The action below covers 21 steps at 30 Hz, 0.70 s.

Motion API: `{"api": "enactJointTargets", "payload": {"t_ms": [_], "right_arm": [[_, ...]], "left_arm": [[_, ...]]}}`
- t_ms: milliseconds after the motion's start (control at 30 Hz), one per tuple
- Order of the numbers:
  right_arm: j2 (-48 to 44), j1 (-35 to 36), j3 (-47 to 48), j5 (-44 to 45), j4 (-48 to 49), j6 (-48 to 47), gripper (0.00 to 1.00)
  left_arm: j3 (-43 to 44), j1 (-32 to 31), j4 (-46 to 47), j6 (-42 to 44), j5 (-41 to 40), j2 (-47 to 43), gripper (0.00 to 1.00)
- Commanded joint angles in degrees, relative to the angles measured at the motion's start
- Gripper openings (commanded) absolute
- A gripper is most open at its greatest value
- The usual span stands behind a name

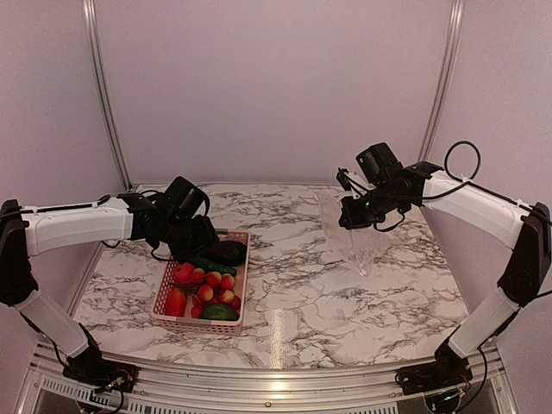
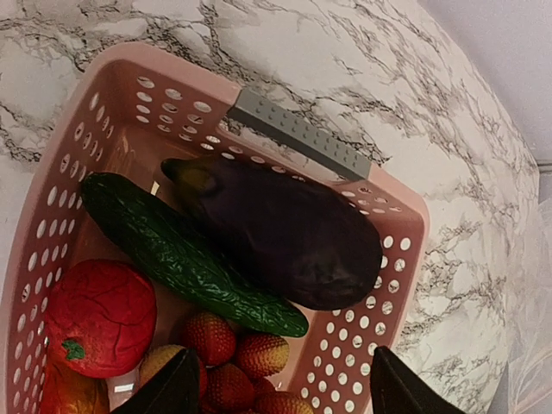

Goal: Place the food in the zip-top bag and seal the zipper
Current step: Pick up the fake fruit from the bin.

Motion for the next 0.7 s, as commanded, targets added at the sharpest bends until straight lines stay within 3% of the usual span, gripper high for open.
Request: {"api": "enactJointTargets", "payload": {"t_ms": [0, 233, 400, 500, 667], "right_arm": [[-3.2, 0.5, -1.8, -0.7, 2.2, 1.8, 0.0], [-3.9, 0.5, -3.1, -1.4, 2.5, 1.9, 0.0], [-4.4, 0.5, -3.3, -1.7, 2.2, 1.8, 0.0], [-4.9, 0.5, -4.0, -1.6, 2.3, 1.9, 0.0], [-4.7, 0.5, -4.5, -2.1, 2.5, 1.8, 0.0]], "left_arm": [[-0.5, 1.0, -0.4, -8.1, -7.1, -0.2, 0.68], [5.2, 2.0, -7.6, -12.0, -10.0, 5.5, 0.66], [8.4, 2.1, -11.9, -3.4, -10.1, 6.6, 0.68], [7.3, 2.1, -16.4, 0.4, -12.5, 4.6, 0.69], [2.6, 2.3, -16.2, -2.9, -10.7, 0.7, 0.7]]}}
